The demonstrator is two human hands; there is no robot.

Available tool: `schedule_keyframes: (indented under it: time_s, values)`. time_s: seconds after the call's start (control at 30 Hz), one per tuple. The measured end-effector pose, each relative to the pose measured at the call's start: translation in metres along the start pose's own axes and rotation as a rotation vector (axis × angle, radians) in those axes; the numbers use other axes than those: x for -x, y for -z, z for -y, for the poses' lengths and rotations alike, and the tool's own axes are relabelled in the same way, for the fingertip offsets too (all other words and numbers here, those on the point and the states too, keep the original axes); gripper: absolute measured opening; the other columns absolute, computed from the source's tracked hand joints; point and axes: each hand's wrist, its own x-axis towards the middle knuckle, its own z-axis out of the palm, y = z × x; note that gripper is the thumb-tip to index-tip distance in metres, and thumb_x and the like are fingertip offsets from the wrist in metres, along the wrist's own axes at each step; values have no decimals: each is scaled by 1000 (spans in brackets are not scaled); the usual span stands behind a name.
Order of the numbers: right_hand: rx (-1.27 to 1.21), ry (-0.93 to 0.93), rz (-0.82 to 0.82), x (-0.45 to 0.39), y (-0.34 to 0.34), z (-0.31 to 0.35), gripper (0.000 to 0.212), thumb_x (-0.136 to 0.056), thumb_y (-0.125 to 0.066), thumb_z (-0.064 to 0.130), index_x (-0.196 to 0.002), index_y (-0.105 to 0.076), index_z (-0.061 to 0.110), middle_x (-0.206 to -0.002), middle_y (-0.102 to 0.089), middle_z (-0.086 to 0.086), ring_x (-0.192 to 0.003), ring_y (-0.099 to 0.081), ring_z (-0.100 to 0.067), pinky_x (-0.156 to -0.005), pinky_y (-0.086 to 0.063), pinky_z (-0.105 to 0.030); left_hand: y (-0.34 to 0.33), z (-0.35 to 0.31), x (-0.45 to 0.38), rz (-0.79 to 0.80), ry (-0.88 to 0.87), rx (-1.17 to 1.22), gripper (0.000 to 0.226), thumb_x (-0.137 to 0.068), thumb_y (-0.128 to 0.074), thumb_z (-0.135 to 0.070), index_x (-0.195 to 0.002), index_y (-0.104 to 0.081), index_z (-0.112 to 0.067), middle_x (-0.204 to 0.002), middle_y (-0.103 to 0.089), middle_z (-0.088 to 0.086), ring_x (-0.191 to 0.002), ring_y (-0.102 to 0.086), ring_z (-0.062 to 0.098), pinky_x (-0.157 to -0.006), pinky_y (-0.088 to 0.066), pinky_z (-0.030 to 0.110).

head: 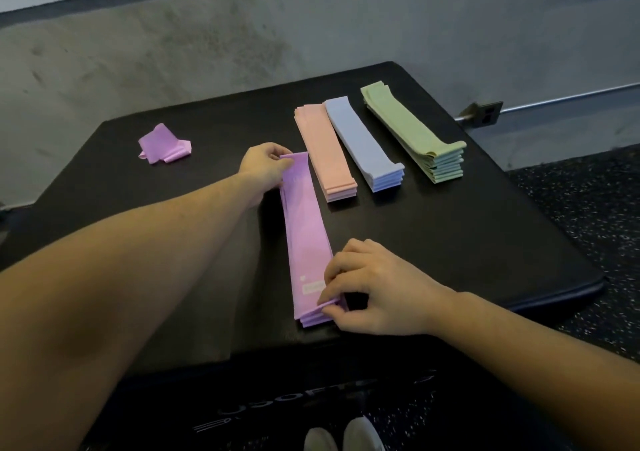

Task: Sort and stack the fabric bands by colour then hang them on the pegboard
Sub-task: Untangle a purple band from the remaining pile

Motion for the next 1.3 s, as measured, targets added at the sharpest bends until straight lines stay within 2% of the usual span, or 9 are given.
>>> schedule_keyframes:
  time_s: [0.13, 0.27, 0.33, 0.5, 0.67, 0.83, 1.07, 1.2, 1.3]
  values:
    - [-127, -50, -68, -1, 0, -1, 32, -96, -57, 50, -113, -75, 31, -106, -63, 22, -105, -52, -2, -92, -45, -26, -2, 8, -4, -14, 29, 1, 27, -97, -68, -17, -123, -64, -20, -115, -62, 1, -99, -64, 16, -83, -58, 27]
    - [-196, -149, -165, -8, 8, -3, 33, -95, -51, 50, -112, -73, 32, -103, -65, 21, -105, -55, -5, -89, -50, -31, 13, 16, 1, -33, 16, 11, 30, -98, -66, -18, -128, -61, -21, -118, -60, 2, -93, -64, 16, -70, -54, 22]
    - [-183, -183, -198, -15, 11, -3, 32, -96, -49, 48, -112, -72, 33, -102, -66, 21, -104, -55, -4, -89, -50, -31, 26, 26, 6, -45, -9, 22, 27, -98, -65, -19, -125, -61, -22, -117, -61, 1, -92, -61, 13, -69, -50, 22]
    - [-106, -195, -200, -47, 17, 4, 25, -99, -55, 39, -118, -69, 33, -110, -61, 24, -104, -50, 4, -95, -44, -21, 64, 65, 28, -48, -75, -42, 19, -97, -61, -19, -116, -64, -21, -104, -61, -2, -93, -60, 10, -72, -45, 22]
    - [-47, -167, -164, -103, 10, 12, 23, -99, -58, 31, -121, -65, 34, -112, -57, 23, -103, -48, 9, -88, -36, -9, 117, 113, 43, -42, -114, -246, 16, -95, -62, -21, -111, -65, -24, -108, -57, -4, -95, -58, 10, -79, -42, 24]
    - [-21, -169, -89, -173, 0, 20, 30, -96, -63, 27, -126, -62, 33, -123, -57, 13, -107, -50, 1, -98, -43, -21, 167, 159, 40, -84, -97, -404, 15, -94, -64, -25, -109, -64, -27, -110, -53, -7, -97, -57, 10, -84, -41, 27]
    - [48, -184, 11, -284, -19, 23, 38, -94, -64, 27, -131, -58, 33, -135, -50, 8, -114, -48, -4, -105, -44, -29, 214, 196, 13, -137, -77, -509, 20, -94, -61, -31, -114, -63, -27, -118, -52, -7, -103, -57, 12, -89, -47, 33]
    - [103, -201, 44, -346, -29, 19, 43, -94, -64, 29, -135, -55, 33, -139, -46, 5, -113, -51, -9, -98, -48, -31, 214, 211, 3, -179, -108, -485, 18, -93, -59, -34, -109, -65, -30, -118, -54, -8, -107, -59, 18, -91, -50, 38]
    - [173, -200, 41, -387, -34, 10, 49, -93, -62, 26, -140, -51, 30, -147, -43, 2, -119, -53, -18, -98, -46, -34, 212, 219, -1, -200, -102, -431, 13, -92, -59, -35, -104, -65, -34, -116, -54, -11, -107, -58, 16, -93, -47, 38]
